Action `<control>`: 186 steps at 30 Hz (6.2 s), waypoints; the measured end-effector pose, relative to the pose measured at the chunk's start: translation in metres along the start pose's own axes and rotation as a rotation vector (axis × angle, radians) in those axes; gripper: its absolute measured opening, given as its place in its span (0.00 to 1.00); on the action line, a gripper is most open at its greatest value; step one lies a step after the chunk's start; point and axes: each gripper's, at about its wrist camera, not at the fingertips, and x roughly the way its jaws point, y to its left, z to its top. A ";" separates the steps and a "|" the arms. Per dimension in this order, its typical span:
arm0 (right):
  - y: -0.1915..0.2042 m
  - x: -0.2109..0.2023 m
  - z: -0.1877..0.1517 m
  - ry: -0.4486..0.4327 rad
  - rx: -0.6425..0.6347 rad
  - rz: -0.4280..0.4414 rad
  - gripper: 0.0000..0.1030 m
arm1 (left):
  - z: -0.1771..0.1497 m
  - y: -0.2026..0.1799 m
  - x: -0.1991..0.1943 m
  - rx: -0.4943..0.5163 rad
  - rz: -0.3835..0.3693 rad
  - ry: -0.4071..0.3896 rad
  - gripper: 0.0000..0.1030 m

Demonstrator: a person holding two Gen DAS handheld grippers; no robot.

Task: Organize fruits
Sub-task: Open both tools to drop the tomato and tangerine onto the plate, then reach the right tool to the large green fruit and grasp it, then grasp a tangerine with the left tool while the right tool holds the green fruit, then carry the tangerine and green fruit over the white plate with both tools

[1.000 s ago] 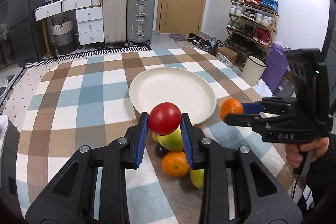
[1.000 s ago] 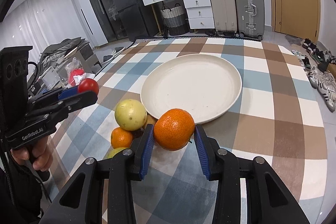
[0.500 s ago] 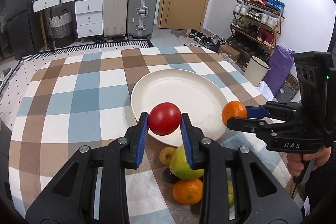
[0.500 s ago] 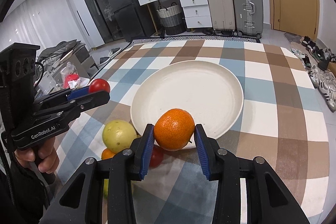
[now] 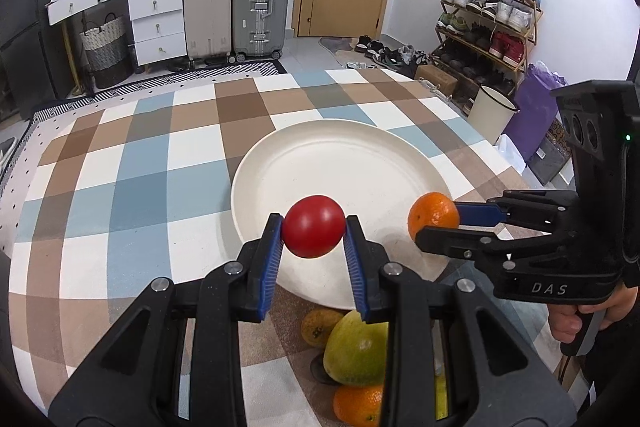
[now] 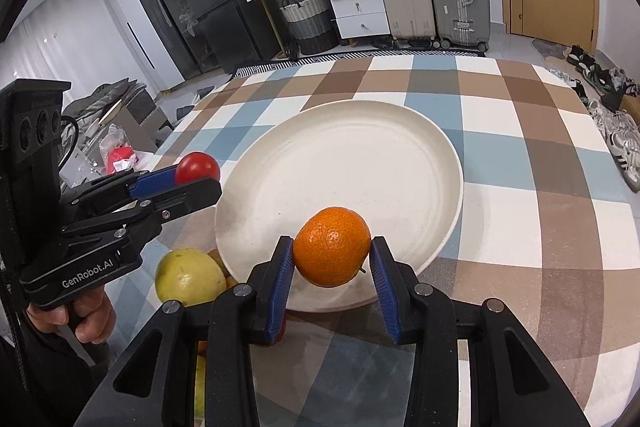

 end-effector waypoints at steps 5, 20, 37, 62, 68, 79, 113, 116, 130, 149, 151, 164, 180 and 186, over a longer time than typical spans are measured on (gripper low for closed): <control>-0.003 0.008 0.001 0.011 0.004 -0.011 0.38 | 0.002 -0.002 0.010 -0.007 0.004 0.008 0.27; -0.002 -0.029 -0.013 -0.078 -0.012 -0.052 0.76 | -0.011 -0.002 -0.023 -0.018 0.051 -0.036 0.82; 0.009 -0.073 -0.049 -0.164 0.038 -0.036 1.00 | -0.061 -0.002 -0.082 -0.106 0.118 -0.096 0.99; 0.058 -0.063 -0.095 -0.058 -0.087 0.023 1.00 | -0.122 -0.007 -0.102 -0.114 0.132 -0.037 0.99; 0.070 -0.053 -0.101 -0.019 -0.118 0.040 1.00 | -0.126 -0.011 -0.103 -0.087 0.151 -0.041 0.99; 0.091 -0.035 -0.106 0.032 -0.182 0.051 0.94 | -0.133 -0.004 -0.101 -0.120 0.141 -0.014 0.99; 0.049 -0.046 -0.104 -0.005 -0.043 0.092 0.54 | -0.118 -0.012 -0.048 -0.091 0.126 0.085 0.98; 0.041 -0.047 -0.103 -0.002 -0.024 0.068 0.54 | -0.111 -0.019 -0.040 -0.080 0.091 0.090 0.89; 0.025 -0.055 -0.100 -0.029 0.014 0.029 0.54 | -0.108 -0.032 -0.029 -0.050 0.005 0.127 0.36; 0.037 -0.077 -0.102 -0.083 0.004 0.004 0.54 | -0.113 -0.029 -0.081 -0.070 -0.015 0.025 0.36; 0.039 -0.080 -0.101 -0.090 -0.001 0.000 0.54 | -0.111 -0.028 -0.086 -0.073 -0.011 0.015 0.36; 0.049 -0.092 -0.074 -0.123 -0.061 0.014 0.54 | -0.085 -0.022 -0.110 -0.077 0.029 -0.076 0.36; 0.033 -0.081 -0.027 -0.140 -0.069 0.015 0.54 | -0.038 -0.011 -0.093 -0.088 0.041 -0.116 0.36; 0.017 -0.074 -0.013 -0.165 -0.017 -0.008 0.54 | -0.022 -0.008 -0.069 -0.067 0.044 -0.100 0.36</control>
